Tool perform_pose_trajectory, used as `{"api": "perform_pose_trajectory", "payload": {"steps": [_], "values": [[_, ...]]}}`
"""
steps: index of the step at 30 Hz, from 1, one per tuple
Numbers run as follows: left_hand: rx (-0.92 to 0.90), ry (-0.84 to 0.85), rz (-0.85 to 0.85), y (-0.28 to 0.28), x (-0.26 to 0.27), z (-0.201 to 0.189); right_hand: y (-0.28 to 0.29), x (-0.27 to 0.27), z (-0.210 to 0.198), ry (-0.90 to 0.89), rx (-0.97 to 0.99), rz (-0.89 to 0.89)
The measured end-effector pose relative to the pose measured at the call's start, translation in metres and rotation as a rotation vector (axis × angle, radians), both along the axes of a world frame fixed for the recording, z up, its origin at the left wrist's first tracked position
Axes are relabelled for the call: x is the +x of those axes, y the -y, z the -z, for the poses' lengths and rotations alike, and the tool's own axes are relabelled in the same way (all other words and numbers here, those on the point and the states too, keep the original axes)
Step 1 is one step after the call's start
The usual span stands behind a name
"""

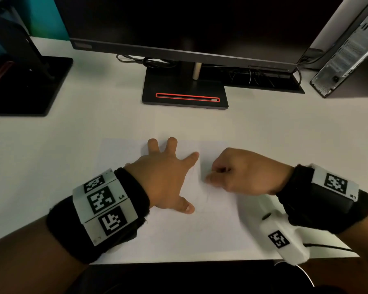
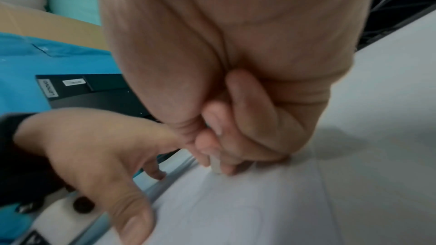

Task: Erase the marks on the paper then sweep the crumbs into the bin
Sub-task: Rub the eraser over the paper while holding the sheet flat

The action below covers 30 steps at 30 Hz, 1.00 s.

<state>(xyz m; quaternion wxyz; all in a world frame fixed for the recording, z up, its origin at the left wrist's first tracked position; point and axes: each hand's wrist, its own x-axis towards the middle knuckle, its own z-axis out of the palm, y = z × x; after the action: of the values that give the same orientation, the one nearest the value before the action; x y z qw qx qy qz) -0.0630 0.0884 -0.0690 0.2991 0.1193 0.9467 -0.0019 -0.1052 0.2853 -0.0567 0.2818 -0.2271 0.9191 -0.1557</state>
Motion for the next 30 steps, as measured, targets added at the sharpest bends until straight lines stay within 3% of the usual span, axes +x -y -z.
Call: {"api": "perform_pose_trajectory", "payload": {"steps": [4, 8, 12, 16, 20, 23, 27, 30], "values": [[0.003, -0.004, 0.006, 0.0, 0.0, 0.0, -0.003, -0.009, -0.003, -0.038, -0.027, 0.092], [0.01, -0.004, 0.002, 0.0, 0.0, -0.001, 0.005, 0.001, 0.0, 0.009, -0.007, 0.021], [-0.004, 0.0, 0.009, 0.0, 0.0, -0.001, 0.001, -0.008, -0.003, -0.011, -0.033, 0.116], [0.0, -0.006, 0.006, -0.001, 0.0, -0.002, 0.007, -0.001, 0.0, 0.031, -0.02, 0.044], [-0.005, -0.006, 0.012, -0.001, -0.001, -0.001, 0.003, -0.008, -0.001, 0.018, -0.061, 0.142], [-0.008, -0.003, 0.008, -0.001, -0.001, -0.001, 0.008, 0.0, 0.001, 0.044, -0.041, 0.068], [-0.018, -0.011, 0.016, -0.001, -0.001, -0.001, 0.006, -0.009, -0.001, 0.036, -0.069, 0.147], [-0.01, -0.007, 0.01, -0.001, 0.0, -0.001, 0.011, -0.006, 0.0, 0.046, -0.054, 0.094]]}}
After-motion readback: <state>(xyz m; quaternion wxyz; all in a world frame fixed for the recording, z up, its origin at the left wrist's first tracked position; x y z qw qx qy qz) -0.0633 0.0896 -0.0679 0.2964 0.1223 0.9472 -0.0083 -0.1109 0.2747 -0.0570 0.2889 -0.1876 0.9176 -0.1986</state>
